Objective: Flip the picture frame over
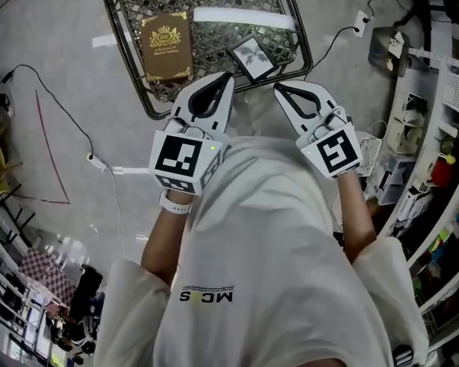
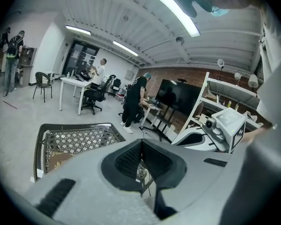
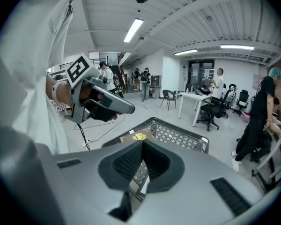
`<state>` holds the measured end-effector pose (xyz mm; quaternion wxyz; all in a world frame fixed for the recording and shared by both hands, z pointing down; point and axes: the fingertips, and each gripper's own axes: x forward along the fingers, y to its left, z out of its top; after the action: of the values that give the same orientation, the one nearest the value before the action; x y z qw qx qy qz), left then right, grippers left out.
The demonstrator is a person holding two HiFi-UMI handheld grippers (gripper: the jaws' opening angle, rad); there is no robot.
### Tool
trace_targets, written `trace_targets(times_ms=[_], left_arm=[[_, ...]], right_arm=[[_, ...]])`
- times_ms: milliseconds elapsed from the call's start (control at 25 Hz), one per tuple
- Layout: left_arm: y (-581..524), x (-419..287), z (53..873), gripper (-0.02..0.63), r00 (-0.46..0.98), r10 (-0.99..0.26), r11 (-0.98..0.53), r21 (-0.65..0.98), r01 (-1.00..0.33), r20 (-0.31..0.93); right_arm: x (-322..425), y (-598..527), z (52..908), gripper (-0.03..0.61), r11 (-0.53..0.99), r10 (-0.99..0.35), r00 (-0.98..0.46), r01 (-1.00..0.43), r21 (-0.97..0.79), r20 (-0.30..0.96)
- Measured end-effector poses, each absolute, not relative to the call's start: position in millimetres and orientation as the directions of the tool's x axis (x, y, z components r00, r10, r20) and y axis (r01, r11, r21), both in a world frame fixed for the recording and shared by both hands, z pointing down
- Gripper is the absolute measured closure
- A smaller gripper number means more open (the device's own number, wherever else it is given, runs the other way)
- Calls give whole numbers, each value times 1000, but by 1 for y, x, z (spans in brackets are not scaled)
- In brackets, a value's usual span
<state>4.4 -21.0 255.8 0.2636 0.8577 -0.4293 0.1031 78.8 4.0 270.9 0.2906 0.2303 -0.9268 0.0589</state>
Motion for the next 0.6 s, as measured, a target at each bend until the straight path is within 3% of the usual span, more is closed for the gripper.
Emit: trace_targets(times_ms=[600], left_arm=[[-22, 11, 296, 594, 598, -649, -464, 378, -801, 470]], right_arm=[[93, -14, 339, 561, 880, -362, -724, -473, -42, 587]])
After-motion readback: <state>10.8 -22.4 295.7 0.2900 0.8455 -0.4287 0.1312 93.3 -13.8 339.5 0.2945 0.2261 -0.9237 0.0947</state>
